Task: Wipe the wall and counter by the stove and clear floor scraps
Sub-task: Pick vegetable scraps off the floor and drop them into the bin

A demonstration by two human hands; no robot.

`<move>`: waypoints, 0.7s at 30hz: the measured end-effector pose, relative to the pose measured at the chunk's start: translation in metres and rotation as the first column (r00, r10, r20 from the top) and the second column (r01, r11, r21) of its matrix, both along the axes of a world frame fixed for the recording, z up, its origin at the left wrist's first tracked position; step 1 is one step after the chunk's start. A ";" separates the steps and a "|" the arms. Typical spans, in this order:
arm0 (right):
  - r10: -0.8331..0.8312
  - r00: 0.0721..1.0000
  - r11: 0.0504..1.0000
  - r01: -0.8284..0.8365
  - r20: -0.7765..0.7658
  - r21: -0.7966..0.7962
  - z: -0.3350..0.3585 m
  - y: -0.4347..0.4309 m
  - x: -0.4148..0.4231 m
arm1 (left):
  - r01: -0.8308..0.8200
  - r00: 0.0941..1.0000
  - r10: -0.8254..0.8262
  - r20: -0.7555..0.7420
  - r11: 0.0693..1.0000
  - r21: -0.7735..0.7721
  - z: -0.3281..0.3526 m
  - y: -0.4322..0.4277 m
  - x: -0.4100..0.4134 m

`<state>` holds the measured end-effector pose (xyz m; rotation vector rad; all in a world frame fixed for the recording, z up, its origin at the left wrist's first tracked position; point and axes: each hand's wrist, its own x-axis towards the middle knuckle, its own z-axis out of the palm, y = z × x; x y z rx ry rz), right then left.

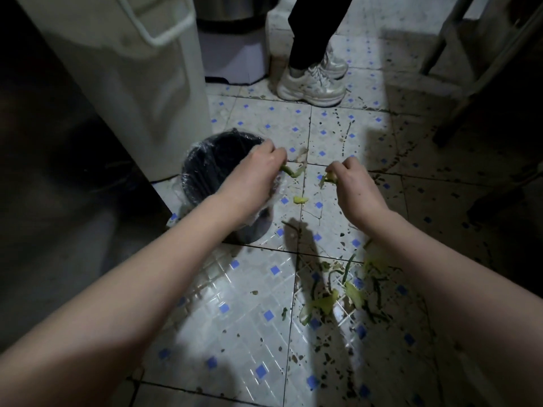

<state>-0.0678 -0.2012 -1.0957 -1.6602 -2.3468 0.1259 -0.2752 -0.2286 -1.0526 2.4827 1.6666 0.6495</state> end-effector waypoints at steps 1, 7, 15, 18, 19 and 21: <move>0.007 1.000 1.000 -0.007 -0.014 0.003 0.003 0.000 -0.005 | -0.013 1.000 0.013 -0.006 1.000 0.005 0.000 0.000 -0.009; 0.092 0.991 0.996 -0.090 -0.097 0.028 0.018 0.005 -0.045 | -0.125 0.986 0.124 -0.112 0.992 -0.008 -0.009 0.002 -0.053; 0.156 0.951 0.987 -0.162 -0.266 -0.003 0.018 0.009 -0.100 | -0.223 0.964 0.207 -0.164 0.971 -0.084 -0.026 0.003 -0.077; 0.128 0.937 0.985 -0.157 -0.326 -0.064 0.014 0.009 -0.112 | -0.237 0.962 0.215 -0.168 0.963 -0.128 -0.034 0.001 -0.086; 0.124 0.934 0.984 -0.159 -0.335 -0.079 0.012 0.009 -0.114 | -0.239 0.961 0.216 -0.174 0.962 -0.129 -0.037 0.000 -0.089; 0.119 0.932 0.981 -0.164 -0.342 -0.105 0.008 0.008 -0.119 | -0.254 0.956 0.228 -0.184 0.958 -0.134 -0.038 -0.003 -0.092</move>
